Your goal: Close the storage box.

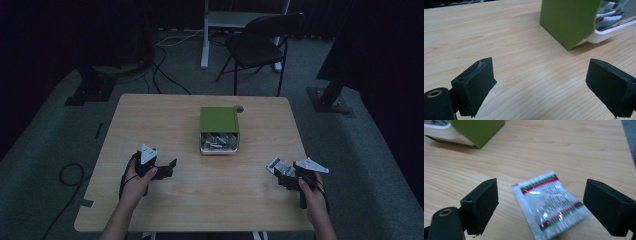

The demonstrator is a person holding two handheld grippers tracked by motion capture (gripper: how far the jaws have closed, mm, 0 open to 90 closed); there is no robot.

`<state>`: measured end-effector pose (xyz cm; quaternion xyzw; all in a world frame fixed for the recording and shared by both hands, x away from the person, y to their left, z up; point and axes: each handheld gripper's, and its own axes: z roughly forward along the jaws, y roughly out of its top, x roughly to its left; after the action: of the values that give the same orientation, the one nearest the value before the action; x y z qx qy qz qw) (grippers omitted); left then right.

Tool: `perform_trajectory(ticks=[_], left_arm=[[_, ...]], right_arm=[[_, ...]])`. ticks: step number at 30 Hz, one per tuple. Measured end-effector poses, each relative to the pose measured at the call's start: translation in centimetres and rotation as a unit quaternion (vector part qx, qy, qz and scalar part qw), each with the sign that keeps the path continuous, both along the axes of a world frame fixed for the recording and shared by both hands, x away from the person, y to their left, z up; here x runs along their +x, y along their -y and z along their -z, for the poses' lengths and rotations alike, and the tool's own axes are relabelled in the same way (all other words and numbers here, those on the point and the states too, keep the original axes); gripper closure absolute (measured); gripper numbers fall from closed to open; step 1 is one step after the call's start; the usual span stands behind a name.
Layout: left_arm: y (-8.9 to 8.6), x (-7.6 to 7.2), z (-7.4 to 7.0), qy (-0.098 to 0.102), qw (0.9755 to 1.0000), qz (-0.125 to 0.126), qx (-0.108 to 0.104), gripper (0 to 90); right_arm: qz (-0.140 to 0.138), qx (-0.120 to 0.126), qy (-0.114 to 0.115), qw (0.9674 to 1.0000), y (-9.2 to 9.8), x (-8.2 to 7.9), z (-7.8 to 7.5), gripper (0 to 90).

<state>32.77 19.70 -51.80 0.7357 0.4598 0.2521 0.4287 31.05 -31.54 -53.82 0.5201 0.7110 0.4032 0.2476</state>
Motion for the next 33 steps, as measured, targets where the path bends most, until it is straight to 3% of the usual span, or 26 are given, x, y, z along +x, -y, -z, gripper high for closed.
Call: perform_trajectory(ticks=[4, 10, 14, 22, 25, 33], left_arm=[[-0.8, -0.6, 0.2, 0.0, 1.0, -0.008, 0.0, 9.0], [-2.4, -1.5, 0.7, -0.004, 0.9996, -0.029, 0.002, 9.0], [-3.5, -2.0, 1.1, -0.008, 0.999, -0.044, -0.002, 9.0], [-5.4, -2.8, 2.3, -0.022, 0.997, -0.074, -0.002, 9.0], [-6.1, -3.1, 2.6, -0.027, 0.9962, -0.082, 0.007, 9.0], [-7.7, -3.7, 2.8, -0.03, 0.9937, -0.108, 0.008, 9.0]], right_arm=[[0.011, -0.012, -0.001, 0.9999, 0.8, -0.6, 0.3, 12.6], [0.022, -0.007, -0.011, 0.9997, 1.6, -1.4, 0.9, 12.6], [0.036, -0.021, -0.019, 0.999, 1.8, -1.8, 1.3, 12.6], [0.048, -0.045, -0.055, 0.9963, 2.2, -2.3, 2.3, 12.7], [0.052, -0.047, -0.073, 0.9948, 2.3, -2.3, 2.6, 12.7], [0.062, -0.049, -0.075, 0.9941, 2.4, -2.3, 2.7, 11.9]])
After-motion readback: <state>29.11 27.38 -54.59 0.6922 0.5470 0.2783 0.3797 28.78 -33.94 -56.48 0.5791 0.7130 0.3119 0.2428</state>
